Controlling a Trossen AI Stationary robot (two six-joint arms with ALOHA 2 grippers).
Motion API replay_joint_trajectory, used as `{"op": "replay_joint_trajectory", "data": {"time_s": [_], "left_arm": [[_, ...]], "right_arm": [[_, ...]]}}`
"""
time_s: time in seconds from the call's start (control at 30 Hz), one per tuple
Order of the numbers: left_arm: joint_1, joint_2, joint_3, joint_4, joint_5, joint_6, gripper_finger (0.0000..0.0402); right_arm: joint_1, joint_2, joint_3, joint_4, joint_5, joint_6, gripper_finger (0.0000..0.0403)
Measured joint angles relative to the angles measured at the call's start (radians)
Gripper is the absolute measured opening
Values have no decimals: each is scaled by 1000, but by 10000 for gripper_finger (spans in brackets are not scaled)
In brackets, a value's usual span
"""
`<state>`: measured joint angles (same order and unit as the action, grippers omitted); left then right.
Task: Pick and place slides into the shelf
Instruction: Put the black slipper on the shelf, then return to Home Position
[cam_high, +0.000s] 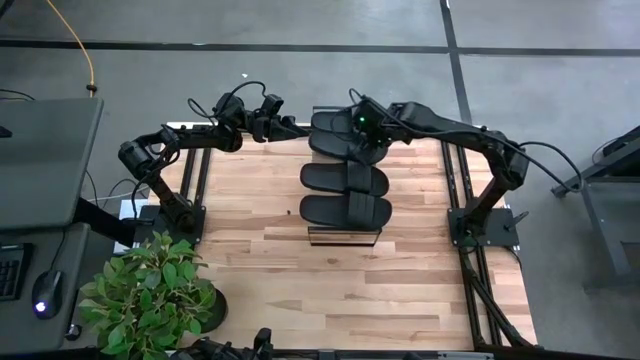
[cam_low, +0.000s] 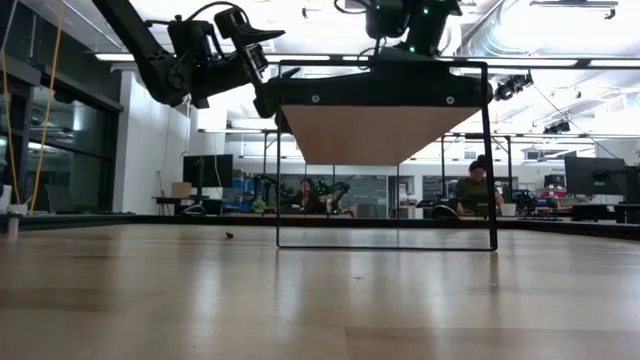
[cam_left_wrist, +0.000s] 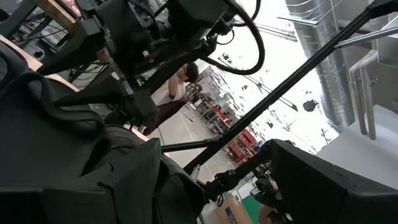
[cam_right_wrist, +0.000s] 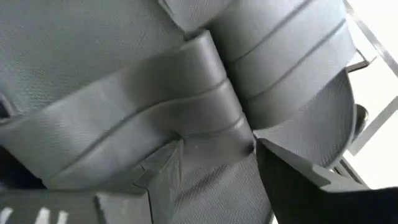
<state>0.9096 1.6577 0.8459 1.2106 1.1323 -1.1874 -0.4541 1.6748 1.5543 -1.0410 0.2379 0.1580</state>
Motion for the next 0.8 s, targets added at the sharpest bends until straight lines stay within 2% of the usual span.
{"op": "replay_joint_trajectory", "data": {"time_s": [0.6, 0.67, 0.8], "left_arm": [[1, 0, 0, 24, -1, 8, 285], [10, 0, 0, 79, -2, 23, 285], [31, -31, 0, 180, -12, 24, 285]], "right_arm": [[28, 0, 222, -4, 20, -77, 200], [37, 0, 244, 44, -25, -117, 200], [51, -12, 263, 169, -202, -170, 200]]}}
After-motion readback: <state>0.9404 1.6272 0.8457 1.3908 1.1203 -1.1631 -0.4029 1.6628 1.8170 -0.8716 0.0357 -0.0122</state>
